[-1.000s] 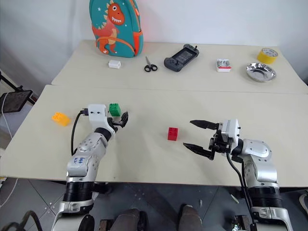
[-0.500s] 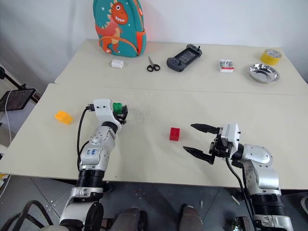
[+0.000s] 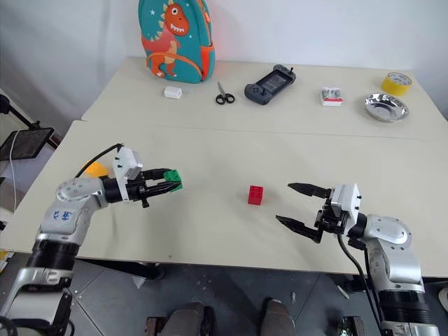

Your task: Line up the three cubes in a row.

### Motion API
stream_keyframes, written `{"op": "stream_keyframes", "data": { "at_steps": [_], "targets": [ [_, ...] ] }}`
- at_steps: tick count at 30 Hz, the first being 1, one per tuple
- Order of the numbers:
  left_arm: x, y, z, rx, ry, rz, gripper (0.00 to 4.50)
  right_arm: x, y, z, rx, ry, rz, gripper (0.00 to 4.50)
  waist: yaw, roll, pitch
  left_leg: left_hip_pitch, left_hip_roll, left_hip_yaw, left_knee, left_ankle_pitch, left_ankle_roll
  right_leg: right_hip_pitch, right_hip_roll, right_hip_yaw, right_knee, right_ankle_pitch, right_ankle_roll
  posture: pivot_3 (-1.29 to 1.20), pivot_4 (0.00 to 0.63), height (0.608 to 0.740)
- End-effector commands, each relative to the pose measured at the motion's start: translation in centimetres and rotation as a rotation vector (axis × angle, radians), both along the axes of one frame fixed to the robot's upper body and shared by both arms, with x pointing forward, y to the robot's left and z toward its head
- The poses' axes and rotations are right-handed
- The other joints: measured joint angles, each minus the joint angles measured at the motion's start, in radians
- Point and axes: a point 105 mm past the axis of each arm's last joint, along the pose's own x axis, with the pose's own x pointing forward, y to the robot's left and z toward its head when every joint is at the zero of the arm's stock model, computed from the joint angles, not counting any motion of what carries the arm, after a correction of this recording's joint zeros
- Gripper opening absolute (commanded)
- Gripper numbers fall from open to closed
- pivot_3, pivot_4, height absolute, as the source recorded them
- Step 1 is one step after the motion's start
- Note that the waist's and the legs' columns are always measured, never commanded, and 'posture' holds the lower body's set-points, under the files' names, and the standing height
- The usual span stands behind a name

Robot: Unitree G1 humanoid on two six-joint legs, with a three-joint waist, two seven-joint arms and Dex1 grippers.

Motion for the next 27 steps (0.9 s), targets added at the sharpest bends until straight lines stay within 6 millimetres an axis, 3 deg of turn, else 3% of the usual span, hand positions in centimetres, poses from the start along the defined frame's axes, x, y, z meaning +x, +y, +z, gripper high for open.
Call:
{"op": "stream_keyframes", "data": {
  "at_steps": [1, 3, 10, 17, 23, 27],
  "targets": [
    [0.6, -3.8, -0.3, 0.087, -0.072, -0.211, 1.52, -0.9, -0.2, 0.8, 0.014, -0.035, -0.026, 4.5, 0.007, 0.0, 0.0, 0.0, 0.0, 0.0, 0.0, 0.0, 0.0, 0.0, 0.0, 0.0, 0.0, 0.0, 0.0, 0.0, 0.15, 0.74],
    [1.3, -5.3, -0.7, 0.09, -0.074, -0.257, 1.52, -1.3, -0.1, 0.7, 0.015, -0.031, -0.031, 4.5, 0.008, 0.0, 0.0, 0.0, 0.0, 0.001, 0.0, 0.0, 0.0, 0.0, 0.0, -0.001, 0.0, 0.0, 0.0, 0.0, 0.15, 0.74],
    [2.7, -7.5, -2.5, 0.174, -0.006, -0.329, 1.52, -2.3, -0.9, 1.0, 0.004, -0.03, -0.066, 4.5, -0.016, -0.002, 0.001, 0.0, 0.0, 0.003, -0.002, 0.0, 0.001, -0.002, 0.0, -0.001, 0.0, 0.0, 0.001, 0.0, 0.15, 0.74],
    [2.4, -8.1, -2.6, 0.145, 0.003, -0.378, 1.52, -2.8, -1.2, 0.7, -0.01, -0.02, -0.094, 4.5, -0.013, -0.002, 0.001, 0.0, 0.0, 0.003, -0.001, -0.001, 0.002, -0.001, 0.0, -0.001, 0.0, 0.0, 0.001, 0.0, 0.15, 0.74],
    [1.9, -7.4, -3.3, 0.108, 0.032, -0.38, 1.52, -2.4, -0.8, 0.5, -0.006, -0.018, -0.081, 4.5, -0.014, -0.002, 0.001, 0.0, 0.0, 0.003, -0.001, -0.001, 0.002, -0.001, 0.0, -0.001, 0.0, 0.0, 0.001, 0.0, 0.15, 0.74],
    [1.9, -7.2, -2.9, 0.082, 0.012, -0.374, 2.74, -2.0, -0.5, 0.6, -0.006, -0.015, -0.055, 4.5, -0.015, -0.002, 0.001, 0.0, 0.0, 0.003, -0.001, -0.001, 0.002, -0.001, 0.0, -0.001, 0.0, 0.0, 0.001, 0.0, 0.15, 0.74]
  ]
}}
